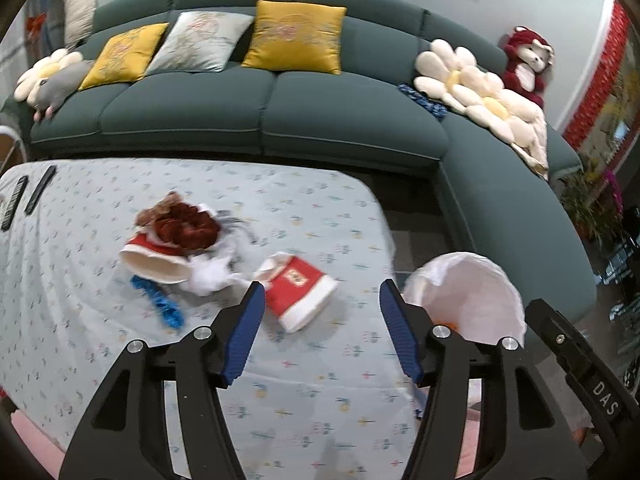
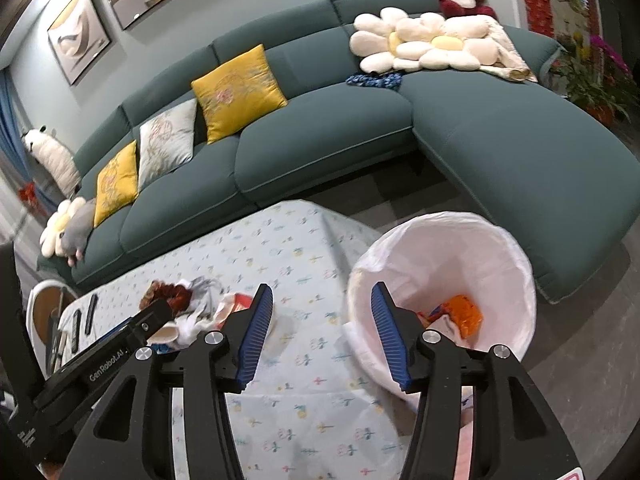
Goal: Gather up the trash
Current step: 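Grasp the blue tape measure with the left gripper while the right grasps the red paper cup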
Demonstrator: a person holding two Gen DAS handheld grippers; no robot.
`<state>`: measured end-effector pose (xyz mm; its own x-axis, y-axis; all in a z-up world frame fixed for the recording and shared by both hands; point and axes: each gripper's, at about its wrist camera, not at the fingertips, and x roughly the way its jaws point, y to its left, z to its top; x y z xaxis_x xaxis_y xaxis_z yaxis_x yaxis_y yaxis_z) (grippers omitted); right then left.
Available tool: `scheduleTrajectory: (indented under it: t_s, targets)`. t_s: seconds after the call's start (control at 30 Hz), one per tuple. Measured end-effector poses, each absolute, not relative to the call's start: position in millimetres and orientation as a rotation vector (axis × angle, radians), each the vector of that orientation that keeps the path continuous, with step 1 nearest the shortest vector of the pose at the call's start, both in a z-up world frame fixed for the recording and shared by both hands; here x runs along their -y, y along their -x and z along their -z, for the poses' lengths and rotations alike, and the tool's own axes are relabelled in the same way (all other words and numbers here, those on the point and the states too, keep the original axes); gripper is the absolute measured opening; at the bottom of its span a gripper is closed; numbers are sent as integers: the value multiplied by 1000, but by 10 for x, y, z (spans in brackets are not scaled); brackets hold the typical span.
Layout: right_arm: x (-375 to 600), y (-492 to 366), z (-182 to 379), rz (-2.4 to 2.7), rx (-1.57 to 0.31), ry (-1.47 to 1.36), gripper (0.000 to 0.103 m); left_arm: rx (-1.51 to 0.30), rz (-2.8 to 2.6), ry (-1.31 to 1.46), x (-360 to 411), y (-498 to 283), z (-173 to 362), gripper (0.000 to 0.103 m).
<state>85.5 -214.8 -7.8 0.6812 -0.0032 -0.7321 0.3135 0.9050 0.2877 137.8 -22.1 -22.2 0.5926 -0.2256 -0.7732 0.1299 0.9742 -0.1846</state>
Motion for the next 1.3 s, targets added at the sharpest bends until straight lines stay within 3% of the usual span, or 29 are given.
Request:
scheduleTrajectory:
  t_s: [0.43, 0.6, 0.8, 1.2, 1.3]
  targets:
    - [1512, -1083, 384, 98, -902, -362, 52, -997, 23, 217, -717, -1476, 666, 58]
    - [1328, -1208, 616, 81, -958, -360, 52, -1045, -44, 255, -996, -1553, 914, 65]
    - [1162, -1412, 953, 68, -1035, -380, 52, -1125, -95, 305, -1253, -1713, 1248, 67]
    - [925, -1898, 1510, 48, -1144, -403, 52, -1220, -95, 358, -1394, -2138, 1723, 66]
    - [921, -1998, 1597, 51, -1158, -417, 52, -1249, -98, 364, -1388, -2205, 1828, 58]
